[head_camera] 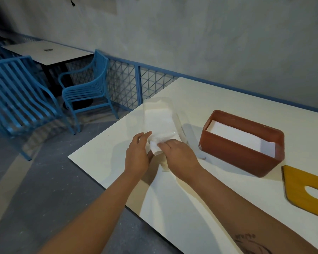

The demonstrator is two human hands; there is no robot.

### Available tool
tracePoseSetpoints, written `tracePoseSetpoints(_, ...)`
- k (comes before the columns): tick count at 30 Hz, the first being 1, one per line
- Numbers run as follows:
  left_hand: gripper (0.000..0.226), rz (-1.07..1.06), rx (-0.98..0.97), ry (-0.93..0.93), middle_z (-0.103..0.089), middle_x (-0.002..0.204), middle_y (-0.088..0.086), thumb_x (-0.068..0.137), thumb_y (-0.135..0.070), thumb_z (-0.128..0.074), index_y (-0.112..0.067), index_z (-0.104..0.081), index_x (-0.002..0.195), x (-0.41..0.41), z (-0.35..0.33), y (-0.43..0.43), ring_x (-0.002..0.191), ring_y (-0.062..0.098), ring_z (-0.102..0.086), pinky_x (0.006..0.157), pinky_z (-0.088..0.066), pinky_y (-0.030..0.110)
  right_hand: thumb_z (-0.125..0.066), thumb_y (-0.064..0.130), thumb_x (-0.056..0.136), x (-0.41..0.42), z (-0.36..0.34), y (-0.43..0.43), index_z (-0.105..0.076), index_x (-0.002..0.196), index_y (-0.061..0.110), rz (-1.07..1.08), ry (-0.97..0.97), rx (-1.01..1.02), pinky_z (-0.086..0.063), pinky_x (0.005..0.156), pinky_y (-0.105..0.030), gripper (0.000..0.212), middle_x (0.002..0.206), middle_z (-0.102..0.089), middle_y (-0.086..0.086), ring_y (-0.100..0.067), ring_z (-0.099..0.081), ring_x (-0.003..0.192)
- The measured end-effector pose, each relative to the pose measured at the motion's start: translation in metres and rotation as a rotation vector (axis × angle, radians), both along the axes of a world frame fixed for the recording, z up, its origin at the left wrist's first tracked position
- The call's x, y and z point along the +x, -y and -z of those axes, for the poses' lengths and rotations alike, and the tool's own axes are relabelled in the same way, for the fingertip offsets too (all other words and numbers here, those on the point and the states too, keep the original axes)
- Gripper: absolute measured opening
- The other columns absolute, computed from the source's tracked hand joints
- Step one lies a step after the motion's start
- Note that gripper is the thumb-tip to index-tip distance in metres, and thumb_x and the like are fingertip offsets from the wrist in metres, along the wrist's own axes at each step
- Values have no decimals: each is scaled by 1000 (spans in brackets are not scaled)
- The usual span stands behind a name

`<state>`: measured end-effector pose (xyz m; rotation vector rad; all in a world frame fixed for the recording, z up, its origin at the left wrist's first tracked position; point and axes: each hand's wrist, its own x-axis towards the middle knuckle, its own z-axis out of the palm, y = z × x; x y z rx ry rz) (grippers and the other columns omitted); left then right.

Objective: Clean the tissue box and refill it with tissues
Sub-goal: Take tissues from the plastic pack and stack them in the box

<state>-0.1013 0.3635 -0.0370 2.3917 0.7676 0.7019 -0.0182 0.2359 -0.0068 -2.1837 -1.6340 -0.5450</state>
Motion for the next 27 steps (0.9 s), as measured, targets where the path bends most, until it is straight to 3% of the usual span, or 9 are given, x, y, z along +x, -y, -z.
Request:
tracePoseSetpoints(2, 62, -40, -54, 59, -35, 148, 1, 84, -23, -67, -31, -41, 140, -3, -4, 6, 129, 21, -38, 103, -32, 32, -73, 1, 61, -8, -2, 11, -70, 91, 10, -18, -27, 34, -55, 54, -28, 31, 78, -71, -4, -22, -67, 66)
tracePoseSetpoints(6, 79, 12, 276, 87, -38, 146, 14, 67, -12, -81, -29, -44, 136, -9, -9, 21, 132, 32, -36, 105, -28, 44, -60, -1, 71, -21, -11, 33, -68, 97, 11, 15, -34, 101, -54, 62, -30, 30, 87, -71, -2, -21, -67, 74)
tracePoseSetpoints(9, 56, 83, 358, 172, -49, 137, 14, 65, -14, -82, -25, -61, 116, -13, -12, 33, 124, 25, -38, 97, -26, 38, -37, 9, 79, -30, -20, 54, -68, 97, 11, 29, -50, 184, -53, 69, -27, 35, 89, -70, -4, -22, -67, 78)
tracePoseSetpoints(13, 25, 154, 400, 224, -59, 124, 9, 66, -24, -80, -22, -69, 89, -14, -20, 45, 113, 23, -48, 92, -24, 30, -40, 14, 85, -34, -24, 85, -67, 99, 5, 25, -124, 315, -56, 74, -30, 31, 92, -70, -10, -22, -66, 83)
tracePoseSetpoints(16, 24, 167, 429, 198, -63, 119, 6, 71, -43, -69, -22, -70, 81, -16, -28, 54, 109, 18, -51, 89, -22, 25, -38, 14, 86, -33, -27, 114, -62, 101, 6, 27, -337, 425, -43, 79, -8, 29, 94, -63, -6, -8, -53, 86)
tracePoseSetpoints(18, 31, 169, 379, 183, -69, 105, 2, 66, -48, -70, -19, -71, 78, -15, -34, 58, 96, 19, -61, 86, -25, 24, -40, 11, 89, -31, -30, 131, -57, 100, 12, 44, -474, 505, -39, 75, -4, 20, 92, -56, 3, -1, -49, 82)
tracePoseSetpoints(20, 41, 183, 319, 169, -71, 78, 0, 63, -54, -67, -14, -70, 72, -13, -41, 66, 71, 23, -66, 81, -36, 30, -45, 6, 90, -29, -33, 149, -53, 97, 19, 69, -579, 581, -39, 71, -5, 17, 88, -53, 10, 3, -50, 83)
tracePoseSetpoints(22, 42, 196, 254, 159, -68, 63, 2, 61, -50, -70, -9, -70, 68, -12, -49, 74, 57, 25, -63, 66, -47, 37, -48, 7, 93, -28, -36, 164, -51, 95, 24, 96, -694, 629, -40, 71, -6, 17, 89, -56, 10, 3, -52, 84)
tracePoseSetpoints(27, 24, 123, -380, 137, -59, 66, -4, 61, -19, -85, -16, -63, 71, -4, -63, 96, 63, 13, -54, 60, -42, 23, -51, 8, 94, -18, -26, 189, -56, 97, 34, 175, -1097, 784, -47, 83, -19, 26, 100, -63, 6, -7, -59, 96)
